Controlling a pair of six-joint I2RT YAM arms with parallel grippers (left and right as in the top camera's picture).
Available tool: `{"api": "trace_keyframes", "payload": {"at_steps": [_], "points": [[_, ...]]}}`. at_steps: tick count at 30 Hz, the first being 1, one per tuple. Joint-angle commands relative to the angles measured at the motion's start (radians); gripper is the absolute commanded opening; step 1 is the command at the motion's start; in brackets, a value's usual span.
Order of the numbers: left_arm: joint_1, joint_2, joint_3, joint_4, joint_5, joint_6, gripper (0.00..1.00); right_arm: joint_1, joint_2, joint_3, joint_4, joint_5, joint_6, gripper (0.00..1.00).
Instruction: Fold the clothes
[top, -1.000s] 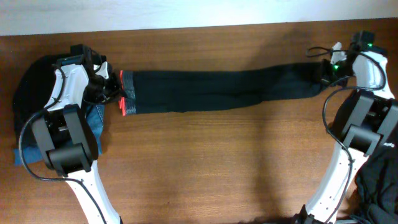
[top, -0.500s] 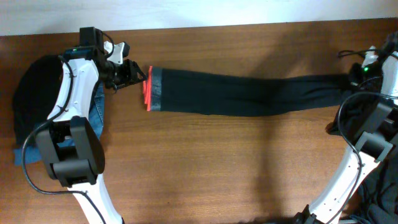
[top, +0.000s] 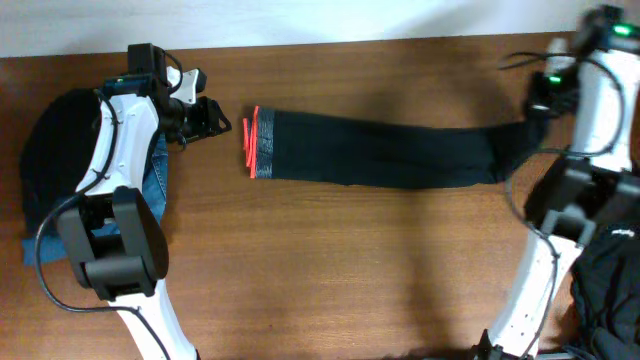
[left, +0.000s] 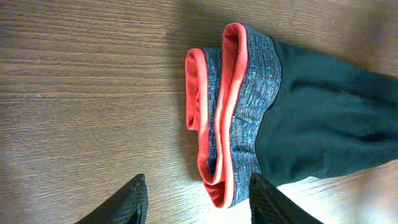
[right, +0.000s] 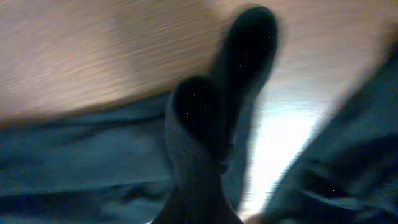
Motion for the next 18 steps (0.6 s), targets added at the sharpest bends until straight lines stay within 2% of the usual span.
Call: {"api": "trace_keyframes", "payload": {"at_steps": [1, 12, 18], "points": [[0.004, -0.021, 0.012, 0.004, -0.012, 0.023, 0.52, 0.153, -0.042, 0.02, -0.029, -0.003, -0.022, 0.04], [0.004, -0.021, 0.012, 0.017, -0.016, 0.023, 0.52, 0.45, -0.036, 0.019, -0.055, -0.003, -0.021, 0.04], [0.004, -0.021, 0.012, 0.018, -0.016, 0.023, 0.52, 0.533, -0.033, -0.006, -0.044, -0.002, -0.021, 0.04]]}}
